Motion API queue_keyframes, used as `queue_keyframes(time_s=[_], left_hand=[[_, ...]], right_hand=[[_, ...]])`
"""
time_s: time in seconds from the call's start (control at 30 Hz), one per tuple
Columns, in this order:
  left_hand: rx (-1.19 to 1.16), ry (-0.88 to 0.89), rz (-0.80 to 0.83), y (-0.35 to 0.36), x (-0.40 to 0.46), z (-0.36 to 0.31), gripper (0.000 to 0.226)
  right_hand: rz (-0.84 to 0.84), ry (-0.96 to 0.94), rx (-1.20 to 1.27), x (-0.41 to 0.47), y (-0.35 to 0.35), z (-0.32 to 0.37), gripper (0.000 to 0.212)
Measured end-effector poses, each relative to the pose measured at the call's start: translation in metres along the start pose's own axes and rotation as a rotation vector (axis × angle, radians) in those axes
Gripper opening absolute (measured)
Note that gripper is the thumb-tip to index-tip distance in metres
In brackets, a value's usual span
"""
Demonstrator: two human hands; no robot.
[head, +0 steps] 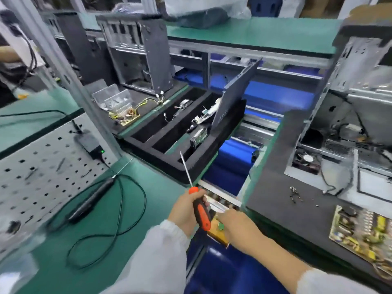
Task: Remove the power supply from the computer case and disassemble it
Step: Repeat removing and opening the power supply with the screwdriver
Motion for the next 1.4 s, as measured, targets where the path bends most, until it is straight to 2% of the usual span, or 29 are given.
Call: queue_keyframes(time_s=[0.1,0.23,0.4,0.57,0.67,0.73,0.8,0.9,1.0,1.1,1.23,1.4], left_hand=[[0.039,-0.026,-0.005,-0.027,0.008,-0.006,0.011],[0.04,-0.11,0.017,-0.044,0.015,-0.003,0.013],[0.064,-0.192,0.065,-0.045,0.018,0.006,0.019],[0.047,-0.205,0.069,-0.03,0.017,0.016,0.021],[0.069,-0.171,0.082,-0.014,0.011,0.025,0.019],[0.094,-0.118,0.093,0.002,0.006,0.034,0.019],[0.109,-0.053,0.135,0.026,-0.003,0.043,0.017],[0.125,0.037,0.229,0.076,-0.021,0.063,0.017],[0.214,0.114,0.296,0.133,-0.044,0.093,0.019],[0.239,0.145,0.396,0.189,-0.073,0.134,0.017],[0.386,0.172,0.511,0.254,-0.117,0.194,0.016],[0.549,0.195,0.708,0.32,-0.16,0.256,0.007]], right_hand=[[0.076,0.056,-0.03,0.003,0.041,0.012,0.042],[0.053,0.161,0.033,-0.004,0.069,0.012,0.071],[0.071,0.226,0.067,-0.016,0.082,0.013,0.078],[0.056,0.238,-0.033,-0.002,0.075,0.02,0.06],[0.076,0.3,0.124,-0.006,0.052,0.022,0.04],[-0.006,0.354,0.32,-0.014,0.023,0.019,0.027],[-0.178,0.406,0.514,-0.031,-0.011,0.01,0.015],[-0.352,0.429,0.696,-0.074,-0.052,-0.017,0.023],[-0.424,0.506,0.761,-0.128,-0.071,-0.054,0.019],[-0.461,0.541,0.839,-0.19,-0.083,-0.09,0.028],[-0.429,0.568,0.777,-0.274,-0.088,-0.132,0.049],[-0.627,0.686,0.788,-0.371,-0.089,-0.173,0.048]])
Point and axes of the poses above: each hand's wrist, its own x-axis towards the middle knuckle, its own y-axis out of the palm, z = x × y, the point moved 1 cm from there along x, towards the middle knuckle, and after that the axes turned 2 degrees about -z, right-handed, at the moved point
